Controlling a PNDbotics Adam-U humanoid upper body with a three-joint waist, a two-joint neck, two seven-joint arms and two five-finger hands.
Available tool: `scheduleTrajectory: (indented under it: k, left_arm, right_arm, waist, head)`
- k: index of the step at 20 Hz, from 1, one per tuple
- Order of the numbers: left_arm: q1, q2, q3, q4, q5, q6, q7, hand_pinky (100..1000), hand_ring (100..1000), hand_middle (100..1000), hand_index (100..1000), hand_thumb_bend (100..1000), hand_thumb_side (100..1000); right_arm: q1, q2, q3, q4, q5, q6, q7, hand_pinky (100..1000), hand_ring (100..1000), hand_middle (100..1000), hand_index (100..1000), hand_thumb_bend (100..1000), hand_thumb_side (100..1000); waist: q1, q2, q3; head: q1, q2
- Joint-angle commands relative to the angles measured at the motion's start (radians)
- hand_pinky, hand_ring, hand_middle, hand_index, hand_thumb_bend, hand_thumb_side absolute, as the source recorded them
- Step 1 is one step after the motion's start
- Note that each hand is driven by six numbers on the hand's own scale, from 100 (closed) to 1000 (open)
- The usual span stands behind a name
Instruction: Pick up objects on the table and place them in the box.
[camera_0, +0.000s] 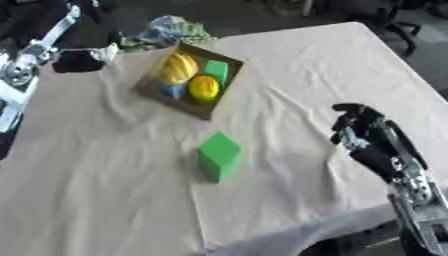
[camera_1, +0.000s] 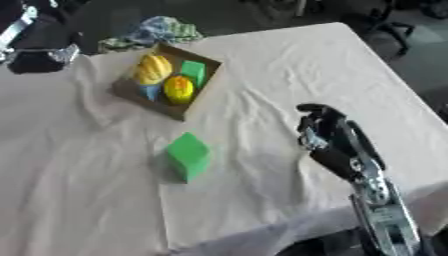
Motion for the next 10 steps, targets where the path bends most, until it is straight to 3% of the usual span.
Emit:
scheduleTrajectory:
  k: [1,5,10]
  left_arm:
    - [0.095,0.035,0.053,-0.182,0.257,0.068,0.018,731,606,637,824,100,594]
    - [0.275,-0.025,0.102,-0.356,0.417,0.108,0.027,706,594,624,823,100,679]
    - [0.404,-0.111,0.125,-0.417,0.440,0.144,-0.011,693,583,614,825,100,773]
  right_arm:
    - [-0.101,-0.176,0.047,0.006,-0.009,-0.112,0.063,568,486,536,812,100,308]
    - [-0.251,-0.318,0.160,0.115,-0.015,-0.255,0.176,607,559,595,857,100,208]
    - [-0.343,-0.368,0.287,0.218,0.062,-0.387,0.346,692,727,728,936,100,219]
  waist:
    - [-0.008,-0.015,0.018]
    - [-0.012,-0.006,0.072]
    - [-0.024,-0.003,0.123]
  head:
    - [-0.023,-0.004]
    - [-0.054,-0.004]
    - [-0.081,-0.004]
